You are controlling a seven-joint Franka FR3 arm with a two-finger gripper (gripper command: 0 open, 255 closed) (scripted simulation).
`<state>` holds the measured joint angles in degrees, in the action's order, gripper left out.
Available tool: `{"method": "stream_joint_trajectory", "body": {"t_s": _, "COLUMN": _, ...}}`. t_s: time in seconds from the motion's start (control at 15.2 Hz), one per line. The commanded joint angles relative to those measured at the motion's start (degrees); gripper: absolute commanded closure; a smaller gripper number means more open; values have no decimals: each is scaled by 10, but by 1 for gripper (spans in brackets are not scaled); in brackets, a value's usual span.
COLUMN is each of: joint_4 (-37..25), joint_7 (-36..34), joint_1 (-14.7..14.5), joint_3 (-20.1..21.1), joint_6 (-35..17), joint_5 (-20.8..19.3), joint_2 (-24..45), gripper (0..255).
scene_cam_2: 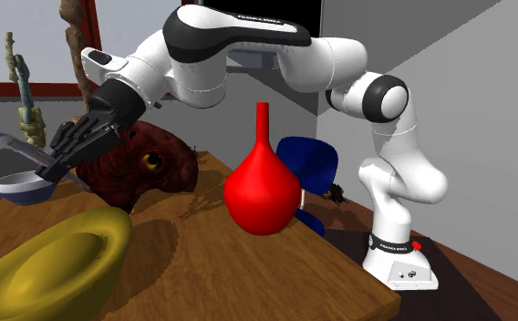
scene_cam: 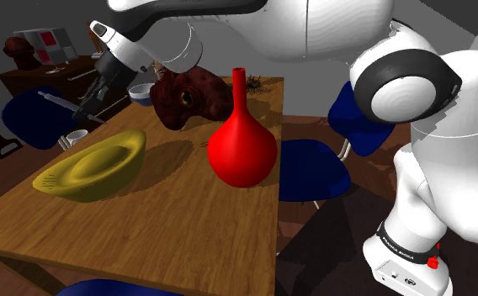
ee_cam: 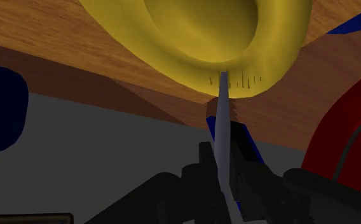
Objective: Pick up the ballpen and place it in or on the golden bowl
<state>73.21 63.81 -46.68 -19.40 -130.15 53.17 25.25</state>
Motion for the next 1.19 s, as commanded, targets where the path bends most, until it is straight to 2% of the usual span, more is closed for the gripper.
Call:
{"method": "stream_joint_trajectory", "body": {"t_s": 0.0, "joint_4": -29, "joint_7": -8, "joint_1": 2, "joint_3": 3, "joint_6": 0, "joint_5": 2, "joint_2": 25, "gripper": 255}}
{"method": "stream_joint_trajectory", "body": {"t_s": 0.59, "joint_4": 37, "joint_7": 52, "joint_1": 0, "joint_3": 18, "joint_6": -50, "joint_5": 38, "joint_2": 24, "gripper": 255}}
{"method": "stream_joint_trajectory", "body": {"t_s": 1.12, "joint_4": 37, "joint_7": 52, "joint_1": 0, "joint_3": 18, "joint_6": -50, "joint_5": 38, "joint_2": 24, "gripper": 255}}
